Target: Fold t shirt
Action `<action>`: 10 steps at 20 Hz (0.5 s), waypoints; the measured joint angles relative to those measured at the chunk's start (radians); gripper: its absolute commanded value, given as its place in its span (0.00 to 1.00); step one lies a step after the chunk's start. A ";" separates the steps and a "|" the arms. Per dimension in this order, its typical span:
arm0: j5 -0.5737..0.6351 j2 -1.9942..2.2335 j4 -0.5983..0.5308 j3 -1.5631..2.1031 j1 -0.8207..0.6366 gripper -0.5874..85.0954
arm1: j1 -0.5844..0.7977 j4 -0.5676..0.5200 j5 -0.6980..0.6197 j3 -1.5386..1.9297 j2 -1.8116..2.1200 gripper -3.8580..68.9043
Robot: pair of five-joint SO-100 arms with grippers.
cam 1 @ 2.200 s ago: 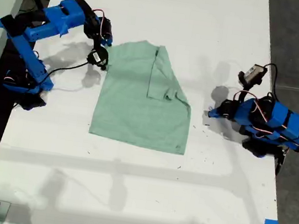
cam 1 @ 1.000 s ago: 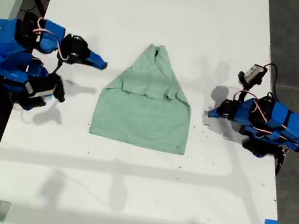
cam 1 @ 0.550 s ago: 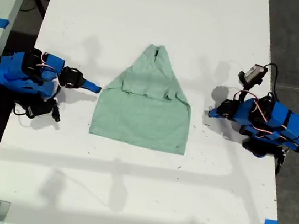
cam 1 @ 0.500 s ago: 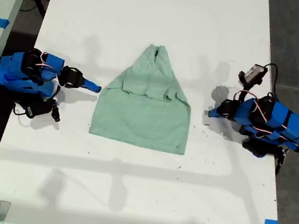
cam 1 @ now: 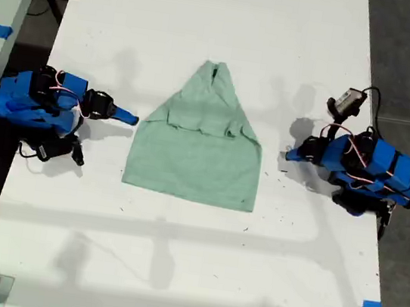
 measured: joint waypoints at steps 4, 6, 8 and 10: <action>0.000 0.000 0.003 0.000 0.000 0.01 | 0.000 0.000 0.000 0.000 0.000 0.07; 0.000 0.000 0.006 0.000 0.000 0.01 | 0.000 0.000 0.000 0.000 0.000 0.07; 0.000 0.000 0.009 0.000 0.000 0.01 | 0.000 0.000 0.000 0.000 0.000 0.07; 0.000 0.000 0.009 0.000 0.000 0.01 | 0.000 0.000 0.000 0.000 0.000 0.07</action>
